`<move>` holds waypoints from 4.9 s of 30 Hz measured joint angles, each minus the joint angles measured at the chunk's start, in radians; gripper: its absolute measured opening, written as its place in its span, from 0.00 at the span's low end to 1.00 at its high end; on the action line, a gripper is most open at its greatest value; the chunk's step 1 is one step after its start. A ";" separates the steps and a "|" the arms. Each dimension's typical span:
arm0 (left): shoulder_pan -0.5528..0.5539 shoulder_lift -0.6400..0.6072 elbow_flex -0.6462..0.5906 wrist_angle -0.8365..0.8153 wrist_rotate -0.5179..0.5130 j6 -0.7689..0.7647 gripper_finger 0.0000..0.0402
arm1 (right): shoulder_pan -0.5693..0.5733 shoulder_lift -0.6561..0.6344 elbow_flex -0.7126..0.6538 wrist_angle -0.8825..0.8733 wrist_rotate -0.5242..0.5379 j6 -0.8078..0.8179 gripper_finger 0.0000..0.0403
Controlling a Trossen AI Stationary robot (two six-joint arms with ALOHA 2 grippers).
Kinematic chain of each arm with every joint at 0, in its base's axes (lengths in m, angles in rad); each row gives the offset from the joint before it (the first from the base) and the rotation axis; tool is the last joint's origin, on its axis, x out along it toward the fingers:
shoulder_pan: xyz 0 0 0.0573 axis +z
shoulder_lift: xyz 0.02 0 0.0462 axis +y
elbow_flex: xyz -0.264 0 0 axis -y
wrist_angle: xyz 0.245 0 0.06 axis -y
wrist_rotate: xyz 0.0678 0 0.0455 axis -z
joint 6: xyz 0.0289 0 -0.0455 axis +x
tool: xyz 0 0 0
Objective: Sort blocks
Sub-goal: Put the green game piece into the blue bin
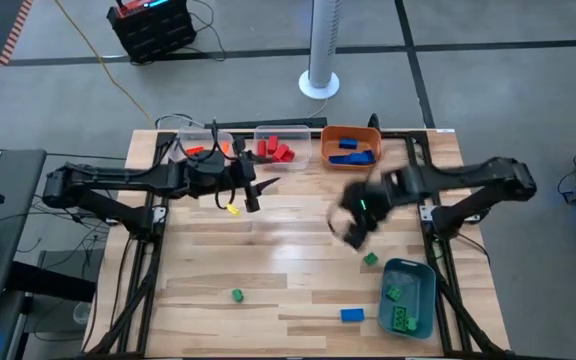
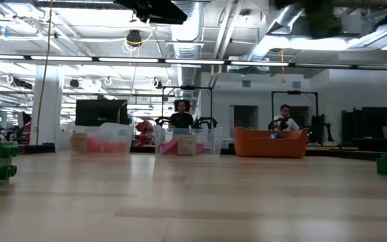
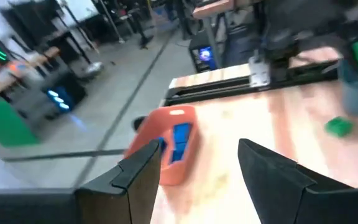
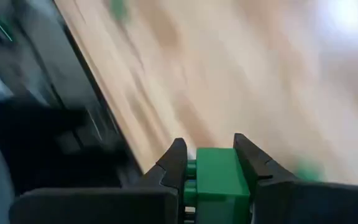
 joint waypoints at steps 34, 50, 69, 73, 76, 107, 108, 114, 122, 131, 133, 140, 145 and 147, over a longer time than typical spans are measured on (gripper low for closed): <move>0.132 -0.118 0.117 -0.538 0.333 -0.189 0.52 | 0.480 -0.001 -0.408 0.117 -0.176 0.735 0.55; 0.132 -0.113 0.118 -0.622 0.329 -0.186 0.52 | 0.131 0.246 -0.070 -0.347 -0.004 0.327 0.59; 0.132 -0.113 0.118 -0.806 0.330 -0.202 0.52 | 0.015 0.438 -0.206 -0.193 -0.019 0.010 0.59; 0.132 -0.113 0.118 -0.823 0.330 -0.202 0.52 | 0.028 0.436 -0.243 -0.147 -0.066 0.009 0.59; 0.132 -0.113 0.118 -0.823 0.330 -0.202 0.52 | 0.033 0.436 -0.285 -0.092 -0.083 0.028 0.59; 0.182 -0.006 0.116 -0.820 0.526 -0.152 0.52 | 0.465 0.016 -0.191 0.012 -0.037 0.374 0.24; 0.181 -0.002 0.116 -0.832 0.539 -0.154 0.52 | 0.514 0.020 -0.191 -0.009 -0.039 0.438 0.25; 0.106 0.003 0.093 -0.984 0.574 -0.078 0.52 | 0.695 0.073 -0.193 -0.076 -0.048 0.770 0.28; -0.122 0.005 0.016 -1.038 0.572 -0.127 0.52 | 0.691 0.068 -0.202 -0.130 -0.118 0.926 0.60; -0.391 0.004 0.009 -0.908 0.498 -0.103 0.52 | 0.495 0.017 0.049 -0.439 0.186 0.716 0.64; -0.414 0.004 -0.017 -0.802 0.498 -0.121 0.52 | 0.427 0.016 0.106 -0.448 0.323 0.574 0.63; -0.507 0.004 -0.192 -0.328 0.497 -0.169 0.52 | 0.157 0.018 0.158 -0.272 0.524 0.060 0.62; -0.577 0.004 -0.310 -0.108 0.439 -0.130 0.52 | 0.052 0.019 0.158 -0.195 0.450 -0.175 0.62; -0.601 0.004 -0.343 -0.065 0.381 -0.118 0.52 | 0.031 0.020 0.157 -0.196 0.445 -0.232 0.62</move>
